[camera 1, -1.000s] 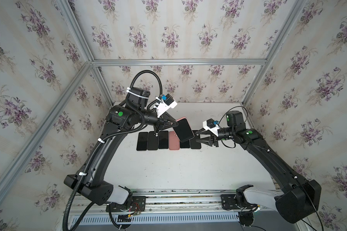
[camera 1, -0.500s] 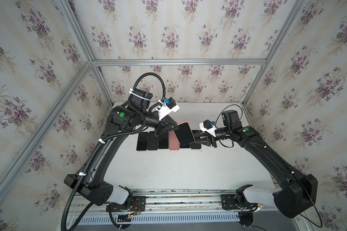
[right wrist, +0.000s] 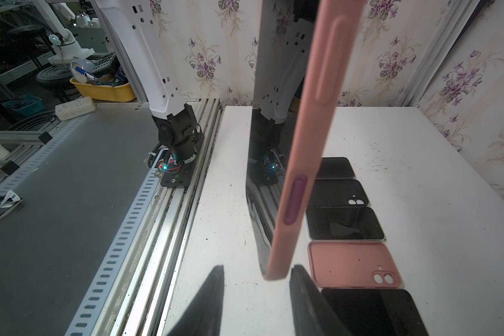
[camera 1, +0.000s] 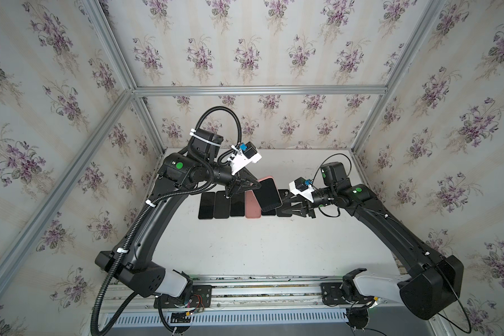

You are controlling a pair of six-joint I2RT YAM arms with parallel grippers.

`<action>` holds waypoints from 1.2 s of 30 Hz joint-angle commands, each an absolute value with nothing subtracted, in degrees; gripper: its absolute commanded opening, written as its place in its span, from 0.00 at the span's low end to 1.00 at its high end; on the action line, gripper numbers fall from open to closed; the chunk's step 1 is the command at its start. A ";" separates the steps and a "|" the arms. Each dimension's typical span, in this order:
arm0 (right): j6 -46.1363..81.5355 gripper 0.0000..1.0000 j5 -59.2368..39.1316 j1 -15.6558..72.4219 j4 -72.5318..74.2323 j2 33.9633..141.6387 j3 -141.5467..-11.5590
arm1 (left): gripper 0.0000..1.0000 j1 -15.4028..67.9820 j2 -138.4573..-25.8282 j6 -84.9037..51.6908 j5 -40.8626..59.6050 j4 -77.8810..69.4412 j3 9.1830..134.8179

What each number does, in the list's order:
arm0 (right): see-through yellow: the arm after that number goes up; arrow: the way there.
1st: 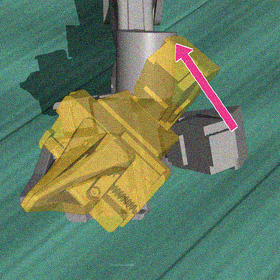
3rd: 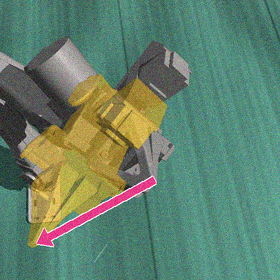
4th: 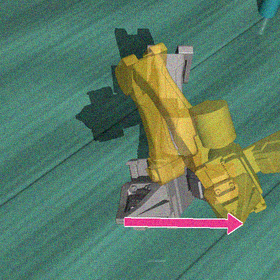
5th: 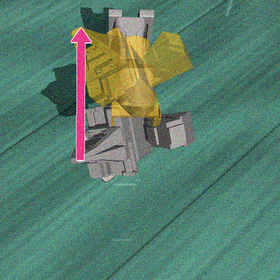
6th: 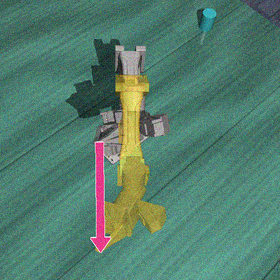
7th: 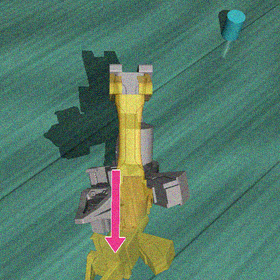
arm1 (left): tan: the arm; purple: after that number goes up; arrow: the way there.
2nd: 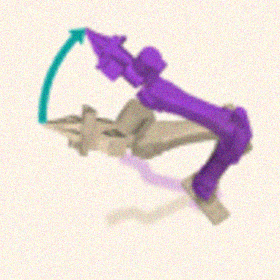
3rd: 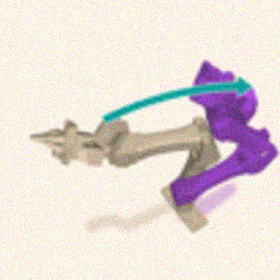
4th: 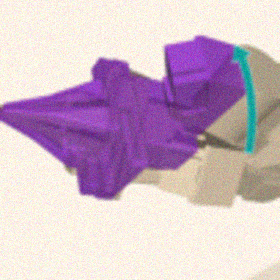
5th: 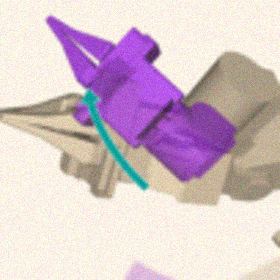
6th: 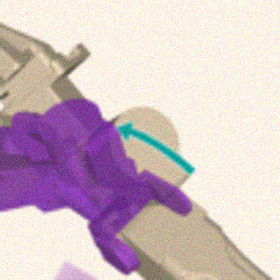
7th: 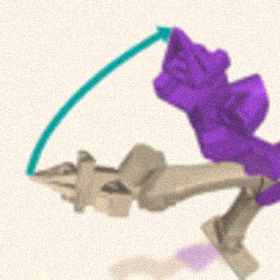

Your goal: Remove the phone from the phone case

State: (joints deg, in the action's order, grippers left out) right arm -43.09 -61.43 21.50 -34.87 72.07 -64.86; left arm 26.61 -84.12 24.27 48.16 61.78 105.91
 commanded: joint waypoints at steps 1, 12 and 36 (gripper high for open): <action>-42.71 0.40 -62.63 21.81 -35.43 72.38 -66.00 | 0.00 26.63 -84.20 25.49 49.39 60.12 106.45; -42.90 0.25 -62.71 22.47 -34.92 73.45 -66.27 | 0.00 26.72 -84.11 25.57 50.80 60.12 106.44; -52.58 0.00 -56.66 26.98 -36.89 71.55 -67.78 | 0.00 26.45 -95.45 17.44 69.13 57.41 114.38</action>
State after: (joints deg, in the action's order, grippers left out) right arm -48.97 -56.64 26.52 -42.00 72.20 -67.77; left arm 26.37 -94.45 21.80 63.42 62.81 113.86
